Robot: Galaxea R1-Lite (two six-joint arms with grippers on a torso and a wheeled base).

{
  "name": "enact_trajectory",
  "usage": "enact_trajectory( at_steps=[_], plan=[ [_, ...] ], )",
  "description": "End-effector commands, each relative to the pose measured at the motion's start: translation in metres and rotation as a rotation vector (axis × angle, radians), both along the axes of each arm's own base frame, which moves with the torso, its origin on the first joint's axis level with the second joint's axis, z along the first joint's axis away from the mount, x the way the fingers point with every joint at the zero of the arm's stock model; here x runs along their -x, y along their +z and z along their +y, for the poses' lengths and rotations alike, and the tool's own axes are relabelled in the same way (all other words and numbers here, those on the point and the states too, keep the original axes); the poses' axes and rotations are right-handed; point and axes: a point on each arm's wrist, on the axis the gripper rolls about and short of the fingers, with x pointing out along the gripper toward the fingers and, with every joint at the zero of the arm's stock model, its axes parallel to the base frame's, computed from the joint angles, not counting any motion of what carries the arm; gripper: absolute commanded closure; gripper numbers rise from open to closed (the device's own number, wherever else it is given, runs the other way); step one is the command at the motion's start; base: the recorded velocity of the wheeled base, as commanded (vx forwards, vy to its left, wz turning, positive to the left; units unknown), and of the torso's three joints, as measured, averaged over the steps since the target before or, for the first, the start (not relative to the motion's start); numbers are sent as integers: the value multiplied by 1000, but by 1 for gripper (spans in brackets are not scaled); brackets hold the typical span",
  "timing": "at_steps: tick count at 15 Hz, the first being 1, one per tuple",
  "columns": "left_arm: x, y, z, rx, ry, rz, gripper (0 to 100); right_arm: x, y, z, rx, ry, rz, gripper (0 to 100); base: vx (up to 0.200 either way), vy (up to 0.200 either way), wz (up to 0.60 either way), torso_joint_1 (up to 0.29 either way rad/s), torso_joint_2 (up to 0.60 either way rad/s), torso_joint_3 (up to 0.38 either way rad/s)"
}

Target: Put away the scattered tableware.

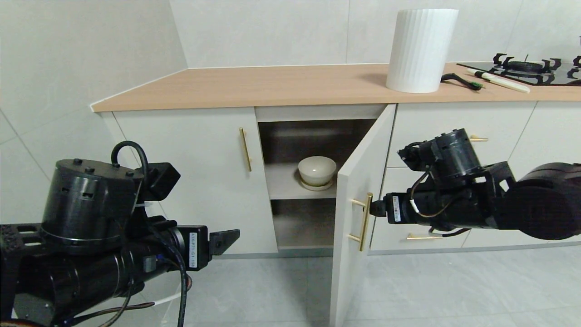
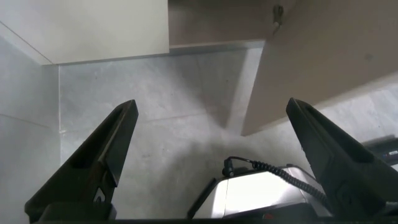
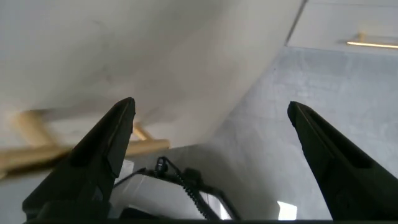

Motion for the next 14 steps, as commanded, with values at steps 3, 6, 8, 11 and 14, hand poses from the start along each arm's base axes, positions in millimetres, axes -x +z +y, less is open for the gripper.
enact_trajectory(
  at_steps=[3, 6, 8, 11, 14],
  plan=[
    [-1, -2, -1, -6, 0, 8, 0, -21, -32, 14, 18, -2, 33, 0, 0, 0, 0, 0, 0, 0],
    [-3, -5, -2, -12, 2, 16, 0, -25, -40, 16, 24, -9, 38, 0, 0, 0, 0, 0, 0, 0],
    [-3, -6, -2, -14, 2, 22, 0, -30, -42, 18, -5, -17, 9, 0, 0, 0, 0, 0, 0, 0],
    [-3, -7, -2, -17, 0, 24, 0, -36, -44, 22, -60, -39, -25, 0, 0, 0, 0, 0, 0, 0],
    [-3, -7, -2, -17, 0, 24, 0, -41, -50, 26, -85, -49, -39, 0, 200, 0, 0, -2, 4, -2]
  ],
)
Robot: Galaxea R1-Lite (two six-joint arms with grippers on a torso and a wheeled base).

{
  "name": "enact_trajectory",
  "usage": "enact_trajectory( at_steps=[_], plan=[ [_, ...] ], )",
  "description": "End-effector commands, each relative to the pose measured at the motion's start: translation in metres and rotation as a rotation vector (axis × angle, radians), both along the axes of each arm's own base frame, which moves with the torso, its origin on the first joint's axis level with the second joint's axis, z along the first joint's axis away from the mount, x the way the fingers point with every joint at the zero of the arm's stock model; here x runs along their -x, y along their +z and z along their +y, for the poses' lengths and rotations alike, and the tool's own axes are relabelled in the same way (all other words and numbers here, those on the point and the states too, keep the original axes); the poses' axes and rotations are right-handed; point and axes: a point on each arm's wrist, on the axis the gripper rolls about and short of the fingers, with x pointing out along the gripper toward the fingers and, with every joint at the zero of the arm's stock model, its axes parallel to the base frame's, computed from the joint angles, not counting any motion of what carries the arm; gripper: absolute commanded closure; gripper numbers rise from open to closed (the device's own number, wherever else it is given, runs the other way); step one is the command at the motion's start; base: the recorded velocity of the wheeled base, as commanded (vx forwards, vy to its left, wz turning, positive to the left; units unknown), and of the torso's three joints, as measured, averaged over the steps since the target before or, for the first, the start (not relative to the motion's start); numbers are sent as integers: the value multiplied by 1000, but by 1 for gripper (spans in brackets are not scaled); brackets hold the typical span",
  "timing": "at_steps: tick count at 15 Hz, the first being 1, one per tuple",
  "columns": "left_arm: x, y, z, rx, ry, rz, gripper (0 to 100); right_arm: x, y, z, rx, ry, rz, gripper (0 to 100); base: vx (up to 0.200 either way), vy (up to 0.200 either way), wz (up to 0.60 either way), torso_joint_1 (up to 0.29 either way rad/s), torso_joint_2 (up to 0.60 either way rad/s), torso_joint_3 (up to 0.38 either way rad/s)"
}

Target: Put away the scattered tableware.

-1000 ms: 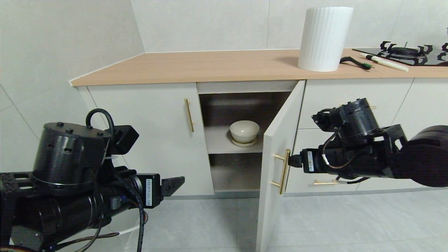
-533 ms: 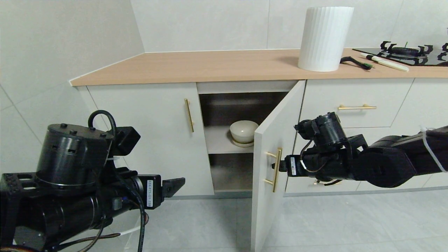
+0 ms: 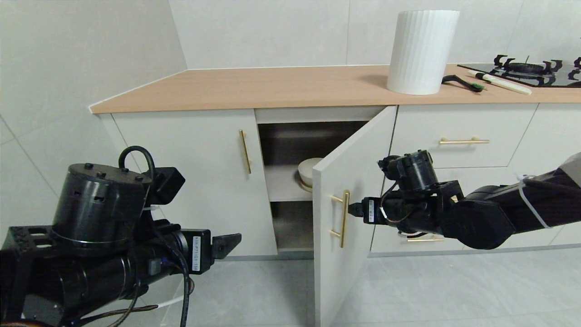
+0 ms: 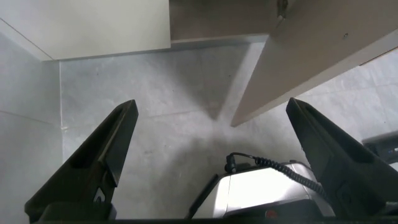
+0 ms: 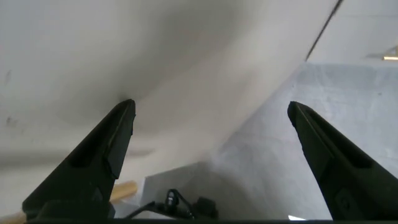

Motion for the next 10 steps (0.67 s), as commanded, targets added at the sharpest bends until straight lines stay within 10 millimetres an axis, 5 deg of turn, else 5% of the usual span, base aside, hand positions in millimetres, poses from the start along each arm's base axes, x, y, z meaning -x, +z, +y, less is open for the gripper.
enact_trajectory(
  at_steps=[1, 3, 10],
  plan=[
    [0, -1, 0, -1, 1, 2, 0, -6, -8, 4, -27, -13, -5, 0, 200, 0, 0, -2, 12, 2],
    [-1, 0, 0, 0, 1, 0, 0, -8, -7, 6, -64, -25, -30, 0, 200, 0, 0, 12, 2, -2],
    [0, 2, 0, 7, 4, -9, 0, -21, -8, 15, -182, -80, -20, 0, 0, 0, 0, 0, 0, 0]
  ],
)
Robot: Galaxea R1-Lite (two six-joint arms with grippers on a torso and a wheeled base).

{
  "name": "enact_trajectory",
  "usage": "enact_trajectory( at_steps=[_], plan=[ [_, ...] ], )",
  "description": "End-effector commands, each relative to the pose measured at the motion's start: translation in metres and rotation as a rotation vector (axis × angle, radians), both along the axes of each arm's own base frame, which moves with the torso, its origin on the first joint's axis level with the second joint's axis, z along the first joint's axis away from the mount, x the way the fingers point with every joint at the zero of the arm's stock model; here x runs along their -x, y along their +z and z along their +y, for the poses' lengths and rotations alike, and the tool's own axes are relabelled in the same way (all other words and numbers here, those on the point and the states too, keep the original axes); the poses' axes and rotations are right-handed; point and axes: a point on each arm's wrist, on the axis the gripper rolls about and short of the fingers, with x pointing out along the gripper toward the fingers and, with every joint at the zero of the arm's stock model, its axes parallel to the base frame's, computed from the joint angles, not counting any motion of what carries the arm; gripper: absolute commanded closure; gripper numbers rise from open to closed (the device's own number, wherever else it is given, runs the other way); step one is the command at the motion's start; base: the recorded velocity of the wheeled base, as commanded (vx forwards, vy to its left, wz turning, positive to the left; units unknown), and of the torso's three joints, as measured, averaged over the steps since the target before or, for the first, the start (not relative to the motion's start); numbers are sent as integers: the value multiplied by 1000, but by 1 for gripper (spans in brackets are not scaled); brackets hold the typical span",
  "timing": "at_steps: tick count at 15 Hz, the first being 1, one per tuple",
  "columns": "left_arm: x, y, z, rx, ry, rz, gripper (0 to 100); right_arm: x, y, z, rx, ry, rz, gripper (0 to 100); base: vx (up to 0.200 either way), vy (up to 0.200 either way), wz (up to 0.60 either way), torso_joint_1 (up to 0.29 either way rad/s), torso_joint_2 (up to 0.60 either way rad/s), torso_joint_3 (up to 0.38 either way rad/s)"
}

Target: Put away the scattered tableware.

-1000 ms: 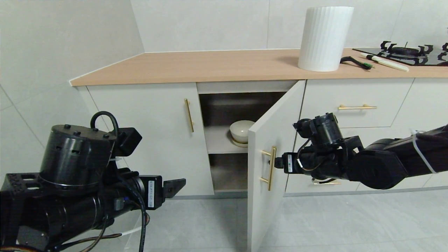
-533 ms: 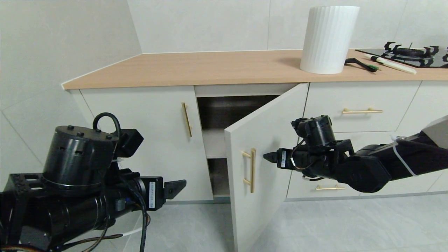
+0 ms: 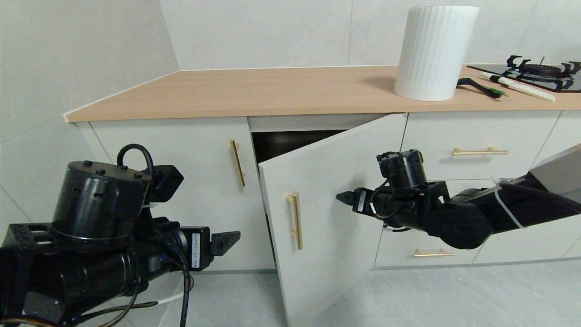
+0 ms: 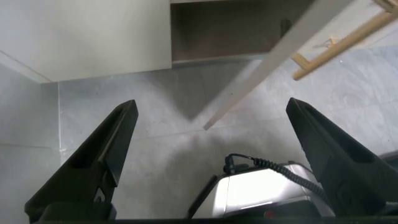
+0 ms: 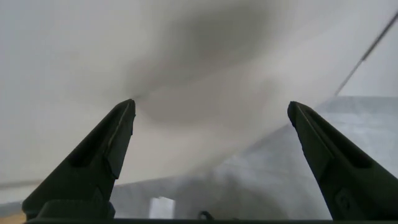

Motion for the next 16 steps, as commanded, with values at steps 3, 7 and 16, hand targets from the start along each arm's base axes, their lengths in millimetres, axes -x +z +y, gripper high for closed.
enact_trajectory(
  at_steps=[3, 7, 16],
  plan=[
    [0, 0, 0, 1, 0, -1, 0, -20, -11, 12, -84, -49, 5, 0, 0, 0, 0, 0, 0, 0],
    [0, 0, 0, 1, 1, 0, 0, -44, -23, 19, -139, -142, 5, 0, 0, 0, 0, 0, 0, 0],
    [0, -1, 0, -1, 1, 4, 0, -87, -35, 9, -182, -321, -48, 0, 0, 0, 0, 0, 0, 0]
  ],
)
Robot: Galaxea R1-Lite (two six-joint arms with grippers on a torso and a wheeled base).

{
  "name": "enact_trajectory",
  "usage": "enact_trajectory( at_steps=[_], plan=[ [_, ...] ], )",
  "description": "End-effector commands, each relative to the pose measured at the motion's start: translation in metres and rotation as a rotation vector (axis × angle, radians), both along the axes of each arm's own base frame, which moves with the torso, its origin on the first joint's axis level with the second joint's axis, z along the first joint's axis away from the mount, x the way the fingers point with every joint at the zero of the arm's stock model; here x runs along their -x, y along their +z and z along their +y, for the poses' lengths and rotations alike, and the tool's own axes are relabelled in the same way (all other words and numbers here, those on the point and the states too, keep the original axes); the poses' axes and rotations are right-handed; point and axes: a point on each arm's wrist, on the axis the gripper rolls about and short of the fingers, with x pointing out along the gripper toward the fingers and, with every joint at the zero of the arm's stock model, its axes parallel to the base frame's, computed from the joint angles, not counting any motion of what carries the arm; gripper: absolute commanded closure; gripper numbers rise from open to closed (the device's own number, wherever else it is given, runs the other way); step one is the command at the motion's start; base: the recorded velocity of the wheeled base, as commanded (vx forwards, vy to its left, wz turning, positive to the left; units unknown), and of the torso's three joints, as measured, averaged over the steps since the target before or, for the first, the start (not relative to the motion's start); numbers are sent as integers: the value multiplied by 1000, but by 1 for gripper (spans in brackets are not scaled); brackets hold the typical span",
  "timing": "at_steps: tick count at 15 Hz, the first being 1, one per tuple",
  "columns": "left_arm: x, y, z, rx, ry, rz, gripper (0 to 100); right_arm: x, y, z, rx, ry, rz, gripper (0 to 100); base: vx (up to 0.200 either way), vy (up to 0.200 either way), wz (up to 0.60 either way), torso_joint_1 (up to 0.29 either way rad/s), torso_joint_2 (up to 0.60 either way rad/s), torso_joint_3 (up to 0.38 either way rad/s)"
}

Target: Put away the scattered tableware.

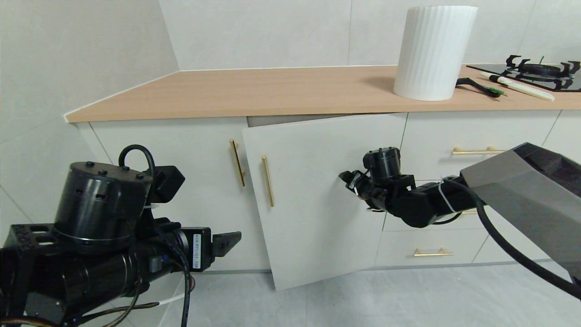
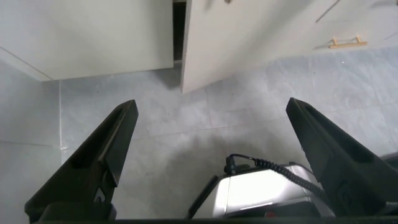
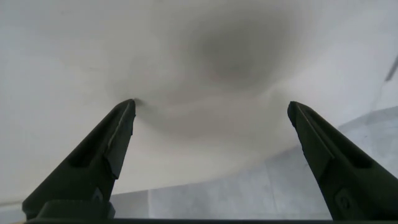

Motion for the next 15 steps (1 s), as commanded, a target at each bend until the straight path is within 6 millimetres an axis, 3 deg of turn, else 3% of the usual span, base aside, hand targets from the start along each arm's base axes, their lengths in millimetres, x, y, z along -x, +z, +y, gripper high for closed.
enact_trajectory(
  at_steps=[1, 15],
  plan=[
    [0, 0, 0, -1, 0, 1, 0, -10, -11, 1, 8, -30, -3, 0, 0, 0, 0, 0, 0, 0],
    [-1, -2, -1, -4, 0, 6, 0, -34, -19, -3, 32, -164, -53, 0, 0, 0, 0, 0, 0, 0]
  ],
)
